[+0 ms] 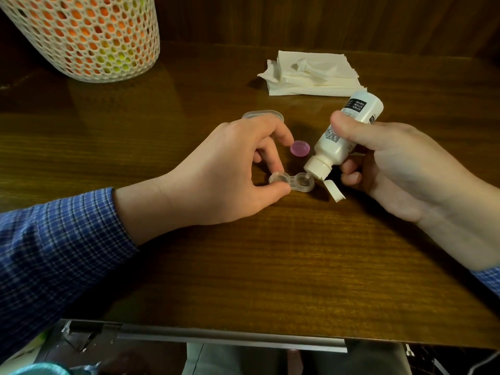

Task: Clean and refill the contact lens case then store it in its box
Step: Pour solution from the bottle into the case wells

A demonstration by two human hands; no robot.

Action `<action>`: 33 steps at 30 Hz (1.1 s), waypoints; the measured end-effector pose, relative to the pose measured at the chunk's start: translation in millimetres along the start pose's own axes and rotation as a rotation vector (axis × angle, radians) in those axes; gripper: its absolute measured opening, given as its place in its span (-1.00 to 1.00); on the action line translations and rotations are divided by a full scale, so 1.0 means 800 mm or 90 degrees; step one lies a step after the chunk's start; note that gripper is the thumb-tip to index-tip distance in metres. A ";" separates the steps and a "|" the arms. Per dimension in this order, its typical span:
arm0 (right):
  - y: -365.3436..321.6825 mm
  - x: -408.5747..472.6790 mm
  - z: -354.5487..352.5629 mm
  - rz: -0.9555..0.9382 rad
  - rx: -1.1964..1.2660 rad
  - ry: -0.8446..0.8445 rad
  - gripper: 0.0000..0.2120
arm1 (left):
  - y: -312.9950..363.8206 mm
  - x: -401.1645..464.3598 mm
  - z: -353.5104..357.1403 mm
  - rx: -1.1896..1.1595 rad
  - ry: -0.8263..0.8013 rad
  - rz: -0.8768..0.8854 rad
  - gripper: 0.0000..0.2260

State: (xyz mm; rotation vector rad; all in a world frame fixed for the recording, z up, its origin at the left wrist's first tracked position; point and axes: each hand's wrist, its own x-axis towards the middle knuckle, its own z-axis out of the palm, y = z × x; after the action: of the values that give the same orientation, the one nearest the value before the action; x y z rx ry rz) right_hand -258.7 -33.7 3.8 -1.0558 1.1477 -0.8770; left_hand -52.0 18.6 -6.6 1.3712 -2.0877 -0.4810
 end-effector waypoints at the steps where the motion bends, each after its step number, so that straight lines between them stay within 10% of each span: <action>1: 0.000 0.000 0.000 -0.001 0.001 -0.001 -0.46 | 0.000 0.000 0.000 0.001 0.000 0.001 -0.54; 33: -0.001 0.001 0.000 0.006 -0.001 0.010 -0.60 | 0.001 0.000 -0.001 0.013 -0.001 -0.002 -0.52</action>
State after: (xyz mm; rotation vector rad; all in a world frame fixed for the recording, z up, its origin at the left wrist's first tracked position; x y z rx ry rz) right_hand -258.8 -34.5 4.2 -1.0450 1.1654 -0.8787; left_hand -51.7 18.7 -5.4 1.3859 -2.0968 -0.4636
